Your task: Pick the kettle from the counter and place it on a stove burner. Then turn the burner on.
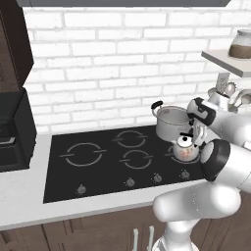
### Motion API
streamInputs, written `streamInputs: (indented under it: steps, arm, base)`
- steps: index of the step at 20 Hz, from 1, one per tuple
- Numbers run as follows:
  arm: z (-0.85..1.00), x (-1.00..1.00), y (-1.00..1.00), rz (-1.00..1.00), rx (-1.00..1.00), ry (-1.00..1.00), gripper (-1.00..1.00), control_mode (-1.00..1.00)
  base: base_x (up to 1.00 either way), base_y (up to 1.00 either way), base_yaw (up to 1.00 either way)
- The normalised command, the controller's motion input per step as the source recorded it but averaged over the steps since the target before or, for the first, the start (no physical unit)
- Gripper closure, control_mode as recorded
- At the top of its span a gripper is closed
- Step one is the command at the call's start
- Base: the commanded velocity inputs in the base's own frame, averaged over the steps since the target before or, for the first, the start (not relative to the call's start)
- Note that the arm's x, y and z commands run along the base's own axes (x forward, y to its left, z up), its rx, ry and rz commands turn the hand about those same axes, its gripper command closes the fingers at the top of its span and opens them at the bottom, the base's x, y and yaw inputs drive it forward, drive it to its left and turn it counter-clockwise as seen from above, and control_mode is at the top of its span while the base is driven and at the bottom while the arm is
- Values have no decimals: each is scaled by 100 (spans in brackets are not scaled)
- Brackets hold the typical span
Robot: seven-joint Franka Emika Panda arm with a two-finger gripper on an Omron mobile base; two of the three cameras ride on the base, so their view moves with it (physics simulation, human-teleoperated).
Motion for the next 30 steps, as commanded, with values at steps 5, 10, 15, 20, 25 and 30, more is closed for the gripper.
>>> streamInputs:
  steps: [5, 10, 15, 20, 25, 30]
  arm:
    - [-3, 8, 0, 4, 0, 0, 100, -100]
    - [-5, 8, -9, 2, 0, 0, 100, -100]
    - [-2, 14, -10, 0, 0, 0, 100, -100]
    - [-1, 5, 0, 0, 0, 0, -100, -100]
    - [1, -5, 0, 0, 0, -2, -100, -100]
    - [26, -25, 0, 0, 0, -7, -100, -100]
  base:
    - [0, 0, 0]
    - [0, 0, 0]
    - [0, 0, 0]
    - [0, 0, 0]
    - [0, 0, 0]
    - [0, 0, 0]
